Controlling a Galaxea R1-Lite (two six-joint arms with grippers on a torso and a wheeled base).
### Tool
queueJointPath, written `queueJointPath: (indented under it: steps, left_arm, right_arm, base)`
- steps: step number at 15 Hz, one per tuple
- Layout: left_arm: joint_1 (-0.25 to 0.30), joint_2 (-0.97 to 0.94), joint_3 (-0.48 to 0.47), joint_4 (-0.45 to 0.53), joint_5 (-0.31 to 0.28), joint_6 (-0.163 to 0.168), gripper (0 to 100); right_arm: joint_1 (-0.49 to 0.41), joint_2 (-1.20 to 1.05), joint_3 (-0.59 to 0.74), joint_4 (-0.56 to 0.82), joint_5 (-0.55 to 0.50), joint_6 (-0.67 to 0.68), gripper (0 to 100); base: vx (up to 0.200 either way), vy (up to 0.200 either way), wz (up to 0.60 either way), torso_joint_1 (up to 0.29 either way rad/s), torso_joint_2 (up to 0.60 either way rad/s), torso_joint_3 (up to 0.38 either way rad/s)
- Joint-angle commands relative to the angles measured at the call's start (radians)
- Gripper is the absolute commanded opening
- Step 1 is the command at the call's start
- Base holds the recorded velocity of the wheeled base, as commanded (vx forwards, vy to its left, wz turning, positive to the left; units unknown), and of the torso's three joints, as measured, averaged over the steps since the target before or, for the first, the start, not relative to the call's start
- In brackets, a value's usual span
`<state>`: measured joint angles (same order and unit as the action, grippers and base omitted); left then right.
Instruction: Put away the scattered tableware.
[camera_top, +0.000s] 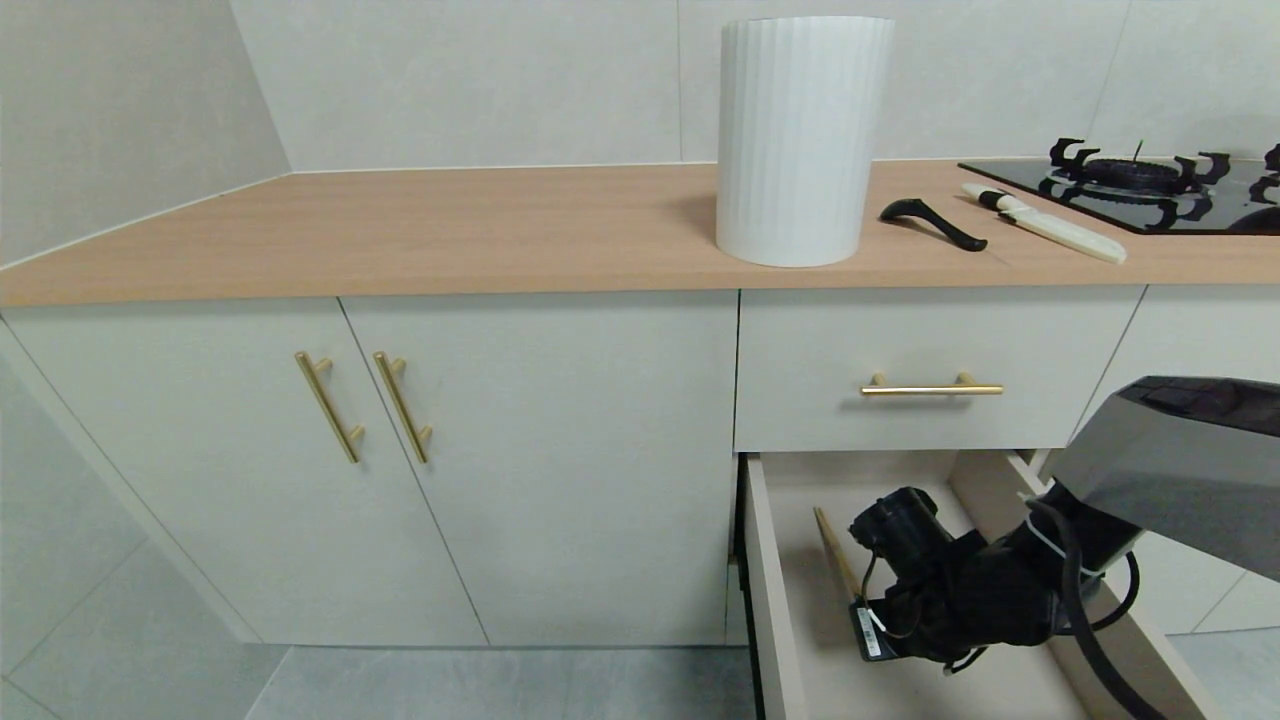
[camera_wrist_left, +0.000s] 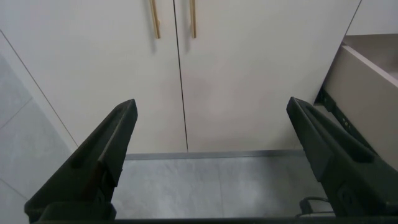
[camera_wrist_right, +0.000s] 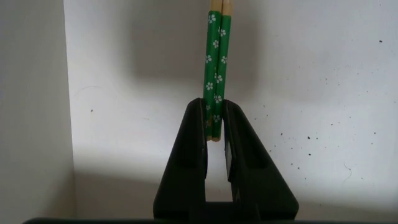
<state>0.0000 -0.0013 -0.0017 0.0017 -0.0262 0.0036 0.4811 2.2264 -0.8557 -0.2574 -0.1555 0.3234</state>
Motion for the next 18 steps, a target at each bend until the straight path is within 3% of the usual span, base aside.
queueJointPath:
  steps: [1,8,13,18]
  left_arm:
    - [0.000,0.001,0.000,0.000,0.000,-0.001,100]
    - [0.000,0.001,0.000,0.000,0.000,-0.001,100]
    - [0.000,0.001,0.000,0.000,0.000,0.001,100]
    - [0.000,0.001,0.000,0.000,0.000,-0.001,100]
  right_arm:
    - [0.001,-0.002,0.000,0.000,0.001,0.000,100]
    - [0.001,-0.027,0.007,0.003,0.001,0.000,100]
    - [-0.010,-0.389,0.026,0.106,0.002,-0.007,100]
    - [-0.085,-0.640,0.027,0.133,0.001,-0.076,100]
  base:
    - [0.000,0.000,0.00,0.000,0.00,0.000]
    - [0.000,0.000,0.00,0.000,0.00,0.000]
    - [0.000,0.000,0.00,0.000,0.00,0.000]
    - [0.000,0.000,0.00,0.000,0.00,0.000]
